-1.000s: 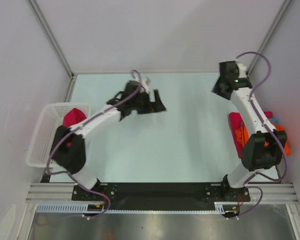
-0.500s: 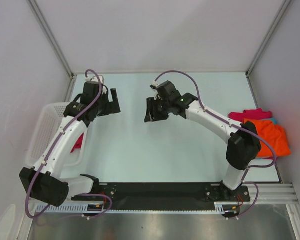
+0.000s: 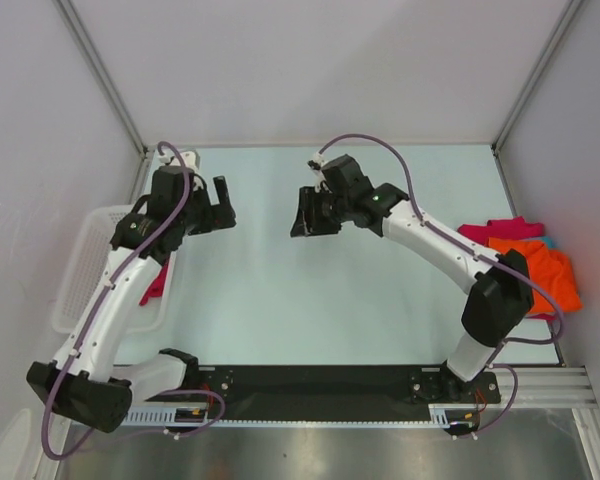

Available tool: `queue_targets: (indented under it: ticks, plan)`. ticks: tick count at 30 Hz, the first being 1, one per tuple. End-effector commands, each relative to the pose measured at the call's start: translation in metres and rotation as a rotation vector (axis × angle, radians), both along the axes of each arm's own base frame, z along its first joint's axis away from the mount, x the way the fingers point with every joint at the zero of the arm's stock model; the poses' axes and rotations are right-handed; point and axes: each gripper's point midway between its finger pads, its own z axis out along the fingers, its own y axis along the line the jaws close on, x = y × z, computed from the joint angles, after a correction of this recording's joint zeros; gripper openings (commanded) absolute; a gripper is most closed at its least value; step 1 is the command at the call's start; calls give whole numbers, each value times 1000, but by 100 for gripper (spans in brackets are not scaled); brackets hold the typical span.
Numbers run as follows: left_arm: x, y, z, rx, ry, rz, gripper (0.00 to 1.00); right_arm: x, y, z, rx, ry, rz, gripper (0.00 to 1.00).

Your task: Fold and stack the t-shirts

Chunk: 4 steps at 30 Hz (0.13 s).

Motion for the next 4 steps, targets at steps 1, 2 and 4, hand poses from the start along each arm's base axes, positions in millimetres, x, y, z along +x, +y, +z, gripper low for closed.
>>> queue_targets:
  ticks: [1,2,4]
  plan:
    - [5,1,43,-9,-135,-16,100,9,-3,30,46,-59,-48,46]
    - [4,1,42,-5,-134,-15,100,11,-4,32,41,-66,-56,47]
    - [3,5,45,9,-147,-10,100,16,-9,31,21,-79,-88,50]
